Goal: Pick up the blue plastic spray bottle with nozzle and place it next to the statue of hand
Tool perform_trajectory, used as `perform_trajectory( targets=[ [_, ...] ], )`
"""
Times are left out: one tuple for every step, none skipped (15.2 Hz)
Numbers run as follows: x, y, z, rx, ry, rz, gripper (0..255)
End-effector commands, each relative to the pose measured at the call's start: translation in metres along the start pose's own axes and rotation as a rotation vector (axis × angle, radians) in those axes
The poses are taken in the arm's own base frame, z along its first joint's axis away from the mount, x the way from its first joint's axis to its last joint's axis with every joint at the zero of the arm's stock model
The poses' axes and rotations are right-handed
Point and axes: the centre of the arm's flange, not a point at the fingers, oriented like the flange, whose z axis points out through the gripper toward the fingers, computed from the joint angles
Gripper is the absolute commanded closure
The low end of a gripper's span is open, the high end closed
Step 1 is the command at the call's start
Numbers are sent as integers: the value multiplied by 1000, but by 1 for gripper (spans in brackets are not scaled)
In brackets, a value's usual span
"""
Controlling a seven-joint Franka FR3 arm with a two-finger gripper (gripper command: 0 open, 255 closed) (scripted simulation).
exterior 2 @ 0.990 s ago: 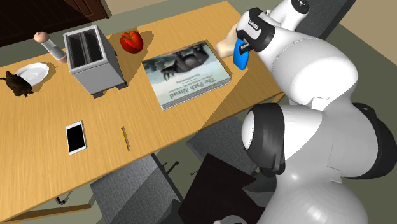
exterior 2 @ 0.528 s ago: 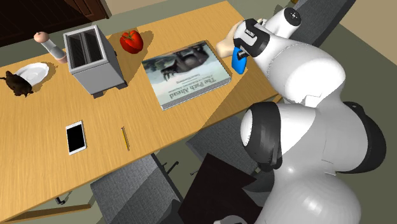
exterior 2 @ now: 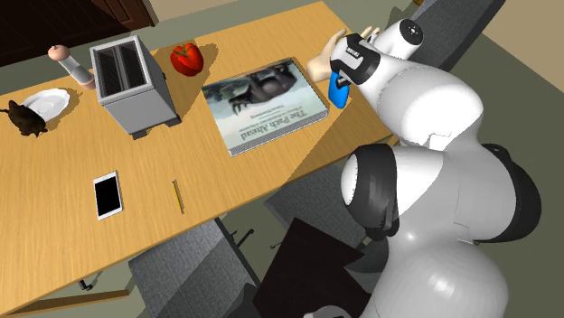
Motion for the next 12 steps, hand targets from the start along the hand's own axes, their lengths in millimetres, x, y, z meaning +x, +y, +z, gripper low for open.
perform_trajectory(
  targets=[
    [0,0,0,0,0,0,255],
    [0,0,0,0,0,0,255],
    [0,0,0,0,0,0,0],
    [0,0,0,0,0,0,0],
    [0,0,0,0,0,0,0],
    [0,0,0,0,0,0,0],
    [0,0,0,0,0,0,0],
    [0,0,0,0,0,0,0],
    [0,0,-13,0,0,0,0],
    [0,0,-26,0,0,0,0],
    [0,0,-40,0,0,0,0],
    [0,0,-50,0,0,0,0]
  ],
)
